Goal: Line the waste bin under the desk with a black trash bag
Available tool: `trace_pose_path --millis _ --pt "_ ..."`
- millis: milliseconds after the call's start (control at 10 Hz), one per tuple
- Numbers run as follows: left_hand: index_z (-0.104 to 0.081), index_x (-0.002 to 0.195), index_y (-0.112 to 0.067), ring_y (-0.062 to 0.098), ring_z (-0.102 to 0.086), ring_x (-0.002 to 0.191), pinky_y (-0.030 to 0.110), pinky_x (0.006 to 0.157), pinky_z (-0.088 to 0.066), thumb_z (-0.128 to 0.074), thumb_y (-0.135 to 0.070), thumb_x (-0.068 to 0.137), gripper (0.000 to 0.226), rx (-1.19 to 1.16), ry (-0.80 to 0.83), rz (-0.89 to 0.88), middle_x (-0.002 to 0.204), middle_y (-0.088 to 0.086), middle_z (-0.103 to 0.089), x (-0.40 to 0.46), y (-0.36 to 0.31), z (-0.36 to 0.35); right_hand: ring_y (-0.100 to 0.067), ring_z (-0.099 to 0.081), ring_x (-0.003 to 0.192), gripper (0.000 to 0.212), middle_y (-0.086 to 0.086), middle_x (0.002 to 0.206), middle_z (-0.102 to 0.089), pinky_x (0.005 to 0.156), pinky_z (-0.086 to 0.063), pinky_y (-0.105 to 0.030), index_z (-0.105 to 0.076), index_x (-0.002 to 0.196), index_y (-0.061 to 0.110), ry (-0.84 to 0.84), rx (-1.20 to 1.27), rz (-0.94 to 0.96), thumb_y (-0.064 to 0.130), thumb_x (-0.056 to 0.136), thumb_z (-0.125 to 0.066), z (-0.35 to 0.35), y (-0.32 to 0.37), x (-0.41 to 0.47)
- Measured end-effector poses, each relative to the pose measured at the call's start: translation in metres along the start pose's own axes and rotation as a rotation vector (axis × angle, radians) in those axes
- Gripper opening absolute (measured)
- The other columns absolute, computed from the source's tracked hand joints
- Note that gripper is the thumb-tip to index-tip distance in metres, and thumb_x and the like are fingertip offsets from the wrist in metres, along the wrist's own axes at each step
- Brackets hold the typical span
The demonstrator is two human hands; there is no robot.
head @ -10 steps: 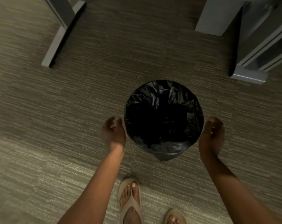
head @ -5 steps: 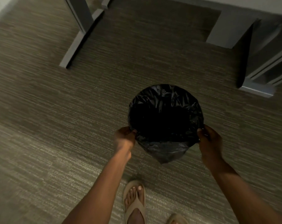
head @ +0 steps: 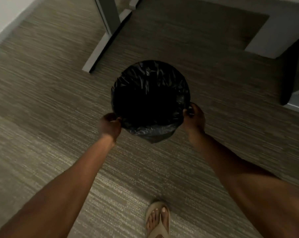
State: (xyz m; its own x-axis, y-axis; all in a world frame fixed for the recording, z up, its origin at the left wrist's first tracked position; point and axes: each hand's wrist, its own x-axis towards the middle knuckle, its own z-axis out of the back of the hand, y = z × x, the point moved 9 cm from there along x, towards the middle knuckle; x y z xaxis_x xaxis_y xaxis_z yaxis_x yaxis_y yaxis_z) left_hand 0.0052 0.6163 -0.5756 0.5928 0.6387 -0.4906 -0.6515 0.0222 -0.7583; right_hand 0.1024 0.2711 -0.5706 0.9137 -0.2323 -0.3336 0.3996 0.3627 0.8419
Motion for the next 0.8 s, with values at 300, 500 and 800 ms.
trace_pose_path --millis 300,500,800 --pt "-0.066 0.126 0.011 0.037 -0.068 0.115 0.055 0.105 -0.055 -0.063 -0.002 0.097 0.032 -0.044 0.106 -0.004 0.125 0.034 -0.069 0.027 -0.007 -0.012 -0.024 -0.066 0.100 0.033 -0.012 0.122 -0.070 0.085 -0.057 -0.039 -0.062 0.137 0.016 0.005 -0.032 -0.061 0.017 0.104 -0.055 -0.028 0.000 0.020" --pt "-0.069 0.123 0.004 0.043 -0.067 0.120 0.054 0.102 -0.055 -0.057 -0.016 0.104 0.031 0.107 0.062 -0.058 0.124 0.027 -0.072 0.020 -0.021 -0.007 -0.035 -0.064 0.118 0.039 -0.016 0.132 -0.067 0.095 -0.053 -0.040 -0.062 0.138 0.014 0.102 -0.193 -0.018 0.031 0.109 -0.042 -0.028 0.011 0.025" --pt "-0.010 0.167 -0.012 0.039 -0.008 0.161 0.055 0.128 -0.012 -0.050 -0.067 0.096 0.098 0.661 0.031 -0.513 0.175 0.017 -0.011 -0.042 -0.075 -0.016 -0.039 -0.036 0.147 0.073 -0.019 0.162 -0.037 0.112 -0.039 -0.055 -0.030 0.160 0.008 0.075 -0.720 0.480 0.054 0.104 -0.041 -0.001 0.078 -0.026"
